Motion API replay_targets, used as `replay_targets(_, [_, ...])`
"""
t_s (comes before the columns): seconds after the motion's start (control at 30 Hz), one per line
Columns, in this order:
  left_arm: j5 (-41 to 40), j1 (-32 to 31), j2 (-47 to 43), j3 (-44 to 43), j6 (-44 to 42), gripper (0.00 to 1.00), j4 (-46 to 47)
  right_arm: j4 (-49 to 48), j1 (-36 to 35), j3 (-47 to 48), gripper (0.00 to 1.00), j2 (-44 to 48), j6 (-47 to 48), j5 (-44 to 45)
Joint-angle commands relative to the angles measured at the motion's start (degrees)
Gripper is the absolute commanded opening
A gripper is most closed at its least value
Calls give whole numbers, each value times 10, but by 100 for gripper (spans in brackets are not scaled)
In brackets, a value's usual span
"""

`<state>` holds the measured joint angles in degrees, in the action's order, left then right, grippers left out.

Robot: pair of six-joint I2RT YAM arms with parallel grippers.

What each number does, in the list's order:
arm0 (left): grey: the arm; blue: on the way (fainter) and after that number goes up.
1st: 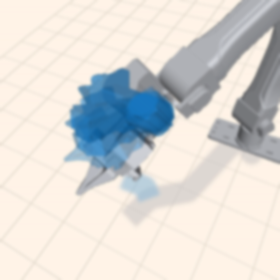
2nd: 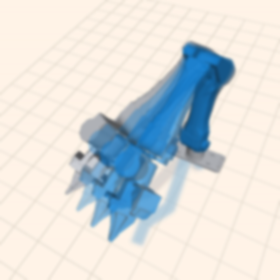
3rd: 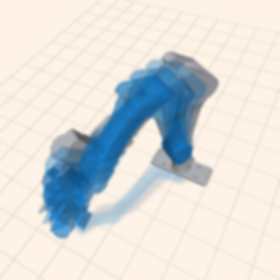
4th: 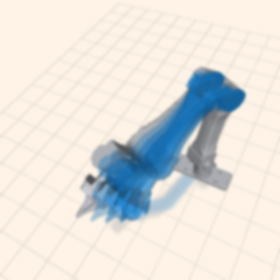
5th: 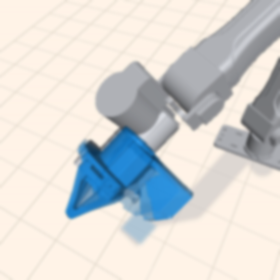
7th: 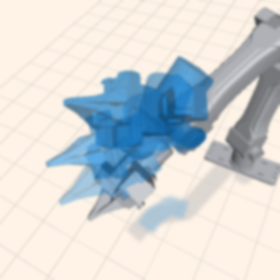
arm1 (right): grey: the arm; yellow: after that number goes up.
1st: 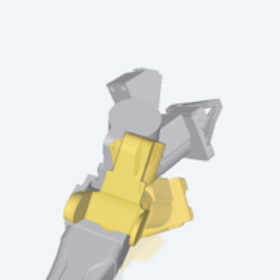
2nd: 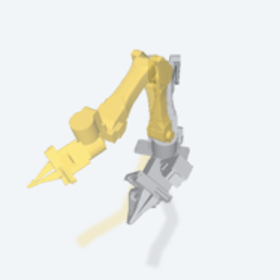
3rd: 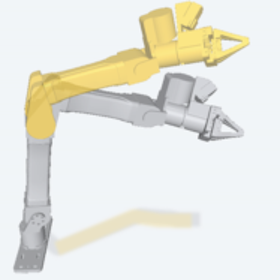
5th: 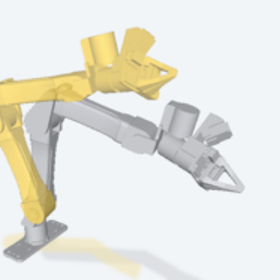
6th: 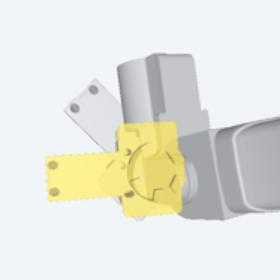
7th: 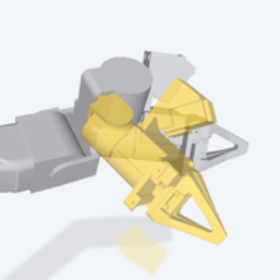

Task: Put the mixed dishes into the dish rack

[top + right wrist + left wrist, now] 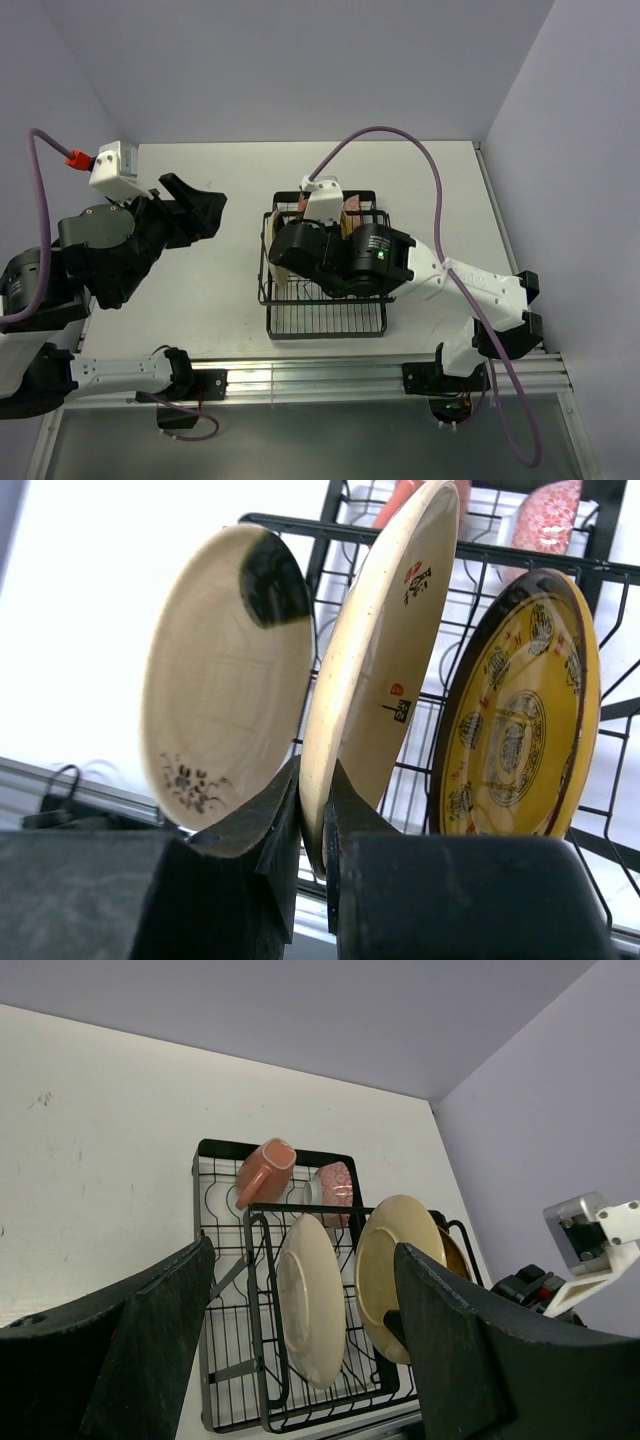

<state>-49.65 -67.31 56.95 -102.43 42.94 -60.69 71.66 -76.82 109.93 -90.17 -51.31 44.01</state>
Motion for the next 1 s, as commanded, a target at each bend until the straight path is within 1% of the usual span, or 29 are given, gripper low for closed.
replay_targets(0.0, [6,-3,4,1,2,78,14,-28,4,28,0,25,-2,13])
replay_targets(0.23, [7,-3,8,0,1,78,14,-64,4,-3,0,68,-10,1])
replay_targets(0.6, [16,-3,10,7,1,78,19,-161,8,-146,0,159,-2,-49])
replay_targets(0.73, [21,-3,8,10,2,78,24,-196,13,-185,0,178,1,-68])
replay_targets(0.97, [22,-3,10,8,5,78,21,-210,17,-221,0,192,-5,-78])
